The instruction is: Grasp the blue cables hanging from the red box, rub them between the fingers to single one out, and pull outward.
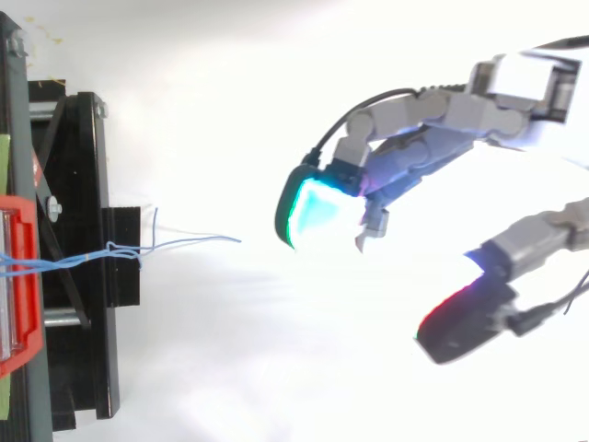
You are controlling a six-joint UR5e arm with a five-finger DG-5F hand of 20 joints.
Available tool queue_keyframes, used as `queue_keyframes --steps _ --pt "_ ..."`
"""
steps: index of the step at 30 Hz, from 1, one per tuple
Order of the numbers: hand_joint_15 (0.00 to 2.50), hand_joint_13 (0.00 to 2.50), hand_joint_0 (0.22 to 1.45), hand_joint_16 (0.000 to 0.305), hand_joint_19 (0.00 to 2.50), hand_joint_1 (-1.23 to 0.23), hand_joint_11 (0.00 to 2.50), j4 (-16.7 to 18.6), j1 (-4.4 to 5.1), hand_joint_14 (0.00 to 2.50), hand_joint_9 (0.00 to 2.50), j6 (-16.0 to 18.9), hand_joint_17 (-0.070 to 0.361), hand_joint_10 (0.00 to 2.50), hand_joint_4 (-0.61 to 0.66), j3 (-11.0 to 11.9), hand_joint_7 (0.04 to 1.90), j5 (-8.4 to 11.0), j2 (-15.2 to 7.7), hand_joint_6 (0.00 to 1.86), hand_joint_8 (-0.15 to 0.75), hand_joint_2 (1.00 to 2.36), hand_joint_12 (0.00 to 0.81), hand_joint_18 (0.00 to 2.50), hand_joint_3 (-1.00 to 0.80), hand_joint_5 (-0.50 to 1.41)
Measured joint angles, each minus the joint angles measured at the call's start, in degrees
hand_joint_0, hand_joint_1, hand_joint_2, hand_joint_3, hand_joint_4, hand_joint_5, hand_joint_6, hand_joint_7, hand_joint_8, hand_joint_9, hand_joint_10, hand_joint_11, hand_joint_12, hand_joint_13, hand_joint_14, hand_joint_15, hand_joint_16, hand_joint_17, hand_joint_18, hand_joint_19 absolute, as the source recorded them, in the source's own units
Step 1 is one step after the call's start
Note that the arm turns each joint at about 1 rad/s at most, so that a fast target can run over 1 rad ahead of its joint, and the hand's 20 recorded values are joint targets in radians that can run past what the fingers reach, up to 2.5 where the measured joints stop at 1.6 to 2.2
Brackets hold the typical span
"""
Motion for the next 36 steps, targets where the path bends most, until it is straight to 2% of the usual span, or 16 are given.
queue_keyframes --steps 4,7,10,14,20,22,24,29,36 --pt "0.89 0.82 0.58 0.056 0.67 -0.81 0.92 3.6 0.19 0.02 0.62 -0.9 0.126 0.02 0.19 0.0 1.15 1.03 -1.6 0.5 0.257 1.02 0.386 0.54 -0.29 -0.17" --pt "0.9 0.83 0.57 0.056 0.69 -0.83 0.92 5.6 0.24 0.02 0.62 -2.4 0.127 0.02 0.2 0.0 1.15 2.61 -2.6 0.5 0.259 1.01 0.392 0.54 -0.39 -0.17" --pt "0.9 0.83 0.55 0.057 0.68 -0.82 0.91 8.6 0.32 0.02 0.63 -4.3 0.129 0.02 0.2 0.5 1.15 4.82 -4.6 0.5 0.263 1.0 0.399 0.55 -0.48 -0.17" --pt "0.88 0.83 0.53 0.059 0.68 -0.82 0.9 11.0 0.46 0.02 0.65 -5.6 0.132 0.02 0.21 3.6 1.14 6.65 -8.5 0.5 0.271 1.0 0.408 0.56 -0.5 -0.16" --pt "0.85 0.8 0.52 0.06 0.69 -0.81 0.87 9.0 0.47 0.02 0.67 -6.1 0.134 0.02 0.21 9.9 1.13 7.0 -14.4 0.5 0.274 1.0 0.42 0.56 -0.5 -0.15" --pt "0.78 0.73 0.52 0.06 0.66 -0.79 0.82 8.4 0.49 0.02 0.67 -6.2 0.135 0.02 0.22 12.5 1.13 6.99 -16.6 0.5 0.272 1.0 0.431 0.53 -0.5 -0.15" --pt "0.63 0.55 0.51 0.061 0.62 -0.77 0.73 8.2 0.52 0.02 0.66 -6.4 0.136 0.02 0.21 14.0 1.13 6.94 -17.7 0.5 0.269 1.0 0.431 0.46 -0.5 -0.15" --pt "0.51 0.44 0.51 0.06 0.55 -0.76 0.59 9.5 0.69 0.02 0.6 -8.4 0.135 0.01 0.21 15.4 1.11 7.35 -18.8 0.5 0.254 1.0 0.422 0.34 -0.5 -0.14" --pt "0.51 0.42 0.51 0.06 0.55 -0.75 0.55 15.1 1.17 0.02 0.58 -9.9 0.135 0.01 0.21 16.0 1.1 9.33 -22.1 0.5 0.249 1.0 0.423 0.31 -0.5 -0.14"
